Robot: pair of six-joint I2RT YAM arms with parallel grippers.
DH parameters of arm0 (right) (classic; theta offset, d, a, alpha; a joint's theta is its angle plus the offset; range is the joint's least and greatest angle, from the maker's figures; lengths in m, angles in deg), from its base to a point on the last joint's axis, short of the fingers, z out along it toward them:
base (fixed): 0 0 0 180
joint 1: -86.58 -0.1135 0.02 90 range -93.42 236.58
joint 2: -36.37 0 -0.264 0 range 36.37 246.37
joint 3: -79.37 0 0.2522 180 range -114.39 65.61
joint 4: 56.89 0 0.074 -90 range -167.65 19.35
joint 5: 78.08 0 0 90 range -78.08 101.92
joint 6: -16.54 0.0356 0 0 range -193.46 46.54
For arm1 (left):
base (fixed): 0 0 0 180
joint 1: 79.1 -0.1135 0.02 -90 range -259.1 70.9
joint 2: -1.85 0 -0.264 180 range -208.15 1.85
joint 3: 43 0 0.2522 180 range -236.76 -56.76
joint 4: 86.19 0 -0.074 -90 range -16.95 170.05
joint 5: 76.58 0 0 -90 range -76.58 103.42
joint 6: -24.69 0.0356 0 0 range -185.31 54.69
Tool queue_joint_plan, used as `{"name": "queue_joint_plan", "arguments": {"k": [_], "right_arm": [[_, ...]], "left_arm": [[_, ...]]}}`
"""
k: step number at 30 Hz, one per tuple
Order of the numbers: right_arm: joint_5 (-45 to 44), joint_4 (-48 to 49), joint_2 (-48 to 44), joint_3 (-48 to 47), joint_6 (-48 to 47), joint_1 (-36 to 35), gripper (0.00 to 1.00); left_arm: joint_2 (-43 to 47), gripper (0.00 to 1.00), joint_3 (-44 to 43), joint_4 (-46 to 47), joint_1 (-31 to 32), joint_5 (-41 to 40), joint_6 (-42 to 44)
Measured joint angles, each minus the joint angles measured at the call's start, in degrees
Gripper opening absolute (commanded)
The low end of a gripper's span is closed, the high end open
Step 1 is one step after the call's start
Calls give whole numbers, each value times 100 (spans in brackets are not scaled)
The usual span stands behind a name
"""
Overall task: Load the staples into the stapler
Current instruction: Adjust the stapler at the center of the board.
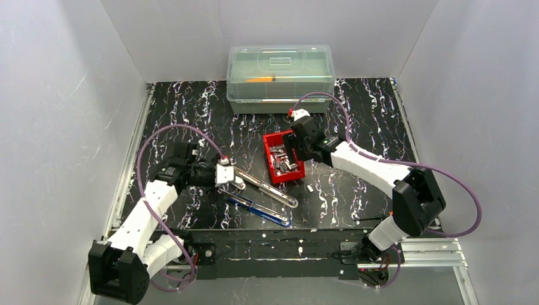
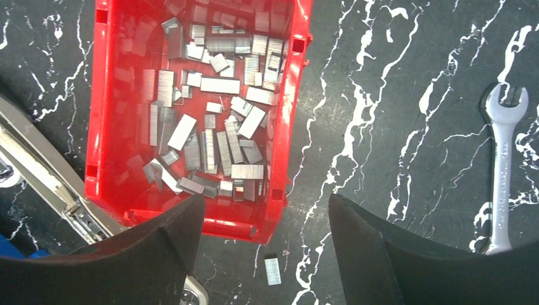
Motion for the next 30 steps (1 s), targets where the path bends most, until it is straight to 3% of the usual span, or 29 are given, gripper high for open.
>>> {"name": "queue_joint_plan", "arguments": {"k": [4, 8, 14, 21, 30], "right_arm": [[-81, 22, 31, -2, 4, 70, 76], [-129, 87, 46, -2, 17, 164, 76], [-81, 188, -192, 205, 20, 199, 77], [442, 114, -1305, 741, -46, 151, 71], [1003, -107, -1825, 1309, -136, -551, 65]], "left_arm": [[33, 98, 608, 52, 37, -269, 1049], [-122, 98, 975, 470, 37, -638, 1473], [-590, 98, 979, 1215, 37, -938, 1600], [-981, 98, 977, 1602, 37, -1086, 1705], [-1460, 98, 835, 2258, 48, -1108, 1532]]}}
